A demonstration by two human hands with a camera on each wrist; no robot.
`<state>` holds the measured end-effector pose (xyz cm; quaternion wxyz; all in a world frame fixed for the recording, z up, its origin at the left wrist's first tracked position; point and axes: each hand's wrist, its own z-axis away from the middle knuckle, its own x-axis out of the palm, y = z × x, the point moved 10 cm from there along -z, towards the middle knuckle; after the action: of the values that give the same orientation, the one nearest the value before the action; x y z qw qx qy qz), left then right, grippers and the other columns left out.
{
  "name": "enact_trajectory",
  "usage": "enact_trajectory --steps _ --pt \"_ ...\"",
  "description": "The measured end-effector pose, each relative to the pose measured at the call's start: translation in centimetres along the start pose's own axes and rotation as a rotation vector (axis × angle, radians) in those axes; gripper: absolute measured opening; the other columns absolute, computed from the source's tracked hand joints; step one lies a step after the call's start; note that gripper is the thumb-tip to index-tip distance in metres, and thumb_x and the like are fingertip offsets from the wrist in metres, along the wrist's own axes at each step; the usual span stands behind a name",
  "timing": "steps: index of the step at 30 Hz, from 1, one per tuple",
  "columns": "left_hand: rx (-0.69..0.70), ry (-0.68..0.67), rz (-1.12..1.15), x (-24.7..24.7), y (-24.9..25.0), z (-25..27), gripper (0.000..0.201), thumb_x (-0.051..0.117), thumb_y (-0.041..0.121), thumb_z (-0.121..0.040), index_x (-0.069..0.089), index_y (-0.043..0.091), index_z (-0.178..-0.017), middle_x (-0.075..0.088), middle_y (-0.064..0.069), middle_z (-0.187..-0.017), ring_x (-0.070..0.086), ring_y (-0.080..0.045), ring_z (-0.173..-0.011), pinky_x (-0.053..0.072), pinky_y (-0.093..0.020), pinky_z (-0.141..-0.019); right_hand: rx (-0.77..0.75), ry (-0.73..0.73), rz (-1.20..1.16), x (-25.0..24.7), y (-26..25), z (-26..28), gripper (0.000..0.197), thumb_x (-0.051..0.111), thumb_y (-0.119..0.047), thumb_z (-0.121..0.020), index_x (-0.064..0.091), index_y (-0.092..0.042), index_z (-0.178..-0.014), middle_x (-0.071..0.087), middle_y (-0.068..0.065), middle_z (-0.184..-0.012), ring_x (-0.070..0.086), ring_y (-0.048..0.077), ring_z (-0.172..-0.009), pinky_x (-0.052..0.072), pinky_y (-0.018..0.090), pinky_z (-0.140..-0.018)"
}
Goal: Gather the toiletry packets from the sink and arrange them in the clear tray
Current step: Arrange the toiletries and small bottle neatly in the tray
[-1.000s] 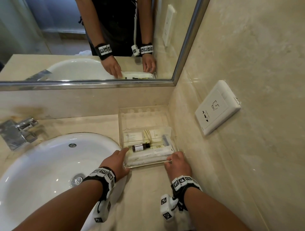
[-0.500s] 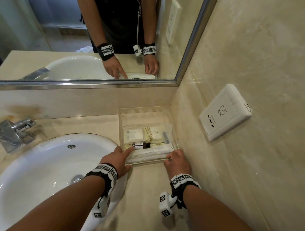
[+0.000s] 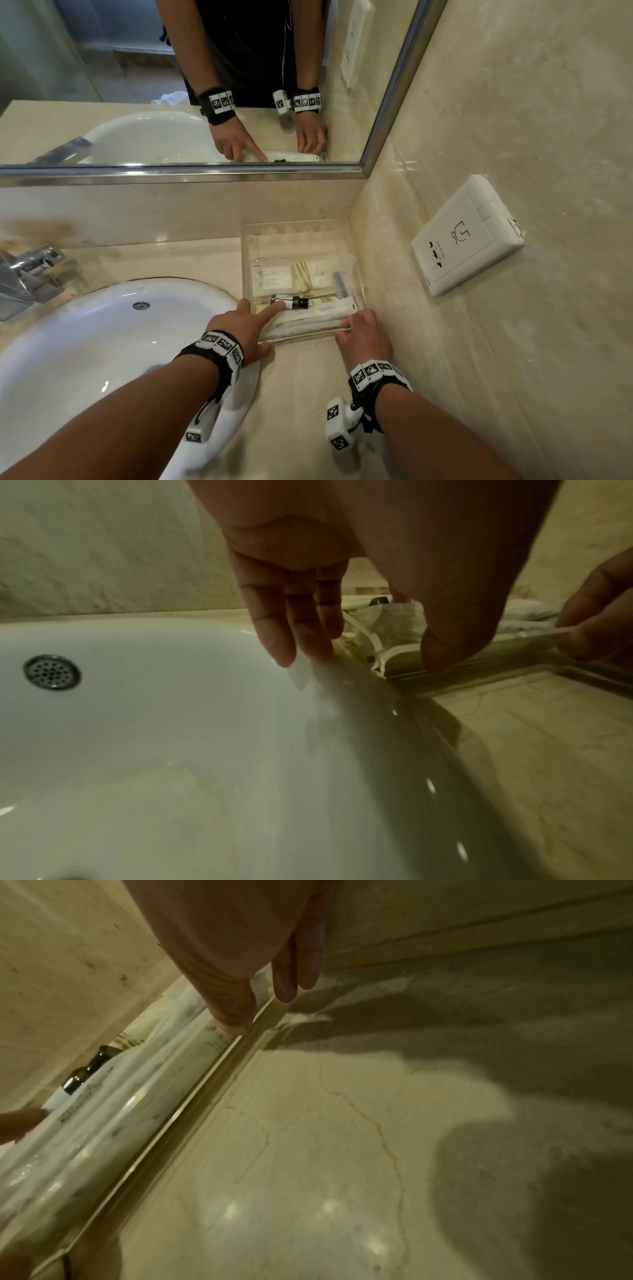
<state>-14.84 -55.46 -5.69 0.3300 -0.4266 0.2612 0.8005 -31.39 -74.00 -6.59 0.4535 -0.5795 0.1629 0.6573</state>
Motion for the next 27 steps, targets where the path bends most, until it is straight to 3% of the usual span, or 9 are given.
enact_trajectory --steps 5,14,21,27 --pt "0.014 -0.015 -0.067 -0.4 0.7 -0.4 0.080 0.051 0.068 -0.081 -0.006 0.066 -0.138 0.046 -0.006 -0.120 0.064 -0.027 -0.088 0.054 -0.034 -0.068 0.009 0.000 -0.005 0.0 0.1 0.0 0.010 0.059 -0.036 -0.092 0.061 -0.028 -0.097 0.047 -0.010 -0.118 0.059 0.014 -0.075 0.047 0.028 -0.068" --pt "0.004 -0.015 -0.109 -0.5 0.9 -0.9 0.078 0.045 0.074 -0.081 -0.002 0.061 -0.142 0.046 -0.008 -0.124 0.064 -0.029 -0.092 0.051 -0.035 -0.068 0.016 -0.010 -0.004 -0.1 -0.1 -0.1 0.013 0.058 -0.037 -0.094 0.062 -0.029 -0.103 0.046 -0.010 -0.122 0.060 0.013 -0.082 0.042 0.026 -0.067" --pt "0.020 -0.017 -0.131 -0.6 0.5 -1.1 0.076 0.042 0.075 -0.083 0.000 0.058 -0.144 0.047 -0.008 -0.127 0.065 -0.028 -0.093 0.053 -0.035 -0.071 0.003 -0.005 0.014 -0.3 -0.5 -0.5 0.017 0.057 -0.040 -0.095 0.060 -0.029 -0.108 0.045 -0.009 -0.124 0.060 0.014 -0.085 0.046 0.027 -0.069" --pt "0.041 0.004 -0.131 -0.7 0.3 -0.6 0.071 0.044 0.063 -0.090 0.000 0.051 -0.145 0.047 -0.008 -0.132 0.065 -0.027 -0.096 0.055 -0.035 -0.075 -0.047 -0.033 -0.023 0.0 -1.2 -0.9 0.042 0.058 -0.039 -0.095 0.046 -0.040 -0.135 0.042 -0.008 -0.132 0.062 0.016 -0.097 0.051 0.031 -0.081"
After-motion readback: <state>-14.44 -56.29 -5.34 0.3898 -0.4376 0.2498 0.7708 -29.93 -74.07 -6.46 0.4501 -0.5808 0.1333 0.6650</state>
